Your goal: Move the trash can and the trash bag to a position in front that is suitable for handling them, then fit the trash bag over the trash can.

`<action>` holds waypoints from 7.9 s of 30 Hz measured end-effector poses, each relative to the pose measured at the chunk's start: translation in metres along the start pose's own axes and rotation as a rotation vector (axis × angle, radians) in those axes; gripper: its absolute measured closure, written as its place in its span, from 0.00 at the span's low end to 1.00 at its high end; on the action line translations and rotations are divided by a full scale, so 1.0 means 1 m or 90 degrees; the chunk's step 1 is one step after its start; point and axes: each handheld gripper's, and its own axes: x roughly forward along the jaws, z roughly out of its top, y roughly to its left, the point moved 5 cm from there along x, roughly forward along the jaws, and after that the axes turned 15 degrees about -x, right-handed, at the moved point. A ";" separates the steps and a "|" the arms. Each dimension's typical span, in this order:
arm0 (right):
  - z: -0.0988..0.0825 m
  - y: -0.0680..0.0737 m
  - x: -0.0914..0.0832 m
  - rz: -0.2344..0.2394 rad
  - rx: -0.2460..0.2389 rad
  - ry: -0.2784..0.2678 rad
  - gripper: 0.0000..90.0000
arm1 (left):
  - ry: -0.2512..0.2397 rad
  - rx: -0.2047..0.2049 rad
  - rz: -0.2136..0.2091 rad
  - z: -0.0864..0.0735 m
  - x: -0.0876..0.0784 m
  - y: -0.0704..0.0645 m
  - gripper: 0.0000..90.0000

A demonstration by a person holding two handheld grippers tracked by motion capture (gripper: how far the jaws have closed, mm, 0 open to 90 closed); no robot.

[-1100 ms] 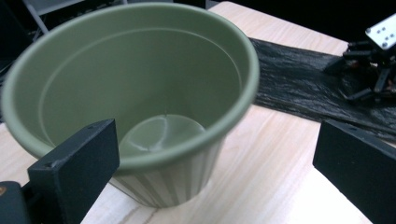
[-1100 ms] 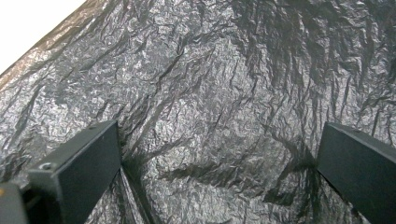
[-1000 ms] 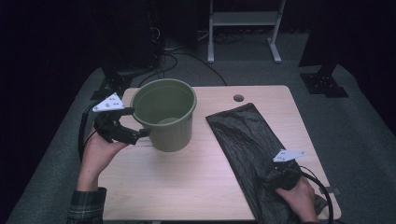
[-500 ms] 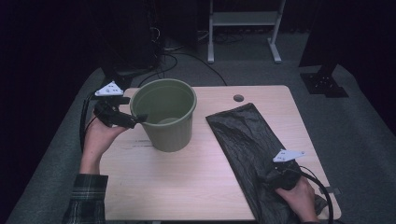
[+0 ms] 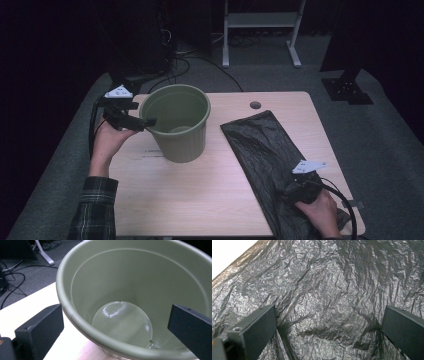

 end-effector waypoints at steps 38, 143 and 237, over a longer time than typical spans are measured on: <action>0.000 0.000 0.000 0.000 0.001 0.000 0.00 | 0.031 0.054 -0.014 -0.010 0.012 -0.040 0.00; 0.000 0.001 0.000 -0.003 0.003 0.001 0.00 | 0.039 0.069 -0.069 -0.173 0.030 -0.096 0.00; 0.040 -0.037 0.038 0.053 0.068 -0.005 0.00 | 0.107 0.046 -0.019 -0.210 0.062 -0.075 0.00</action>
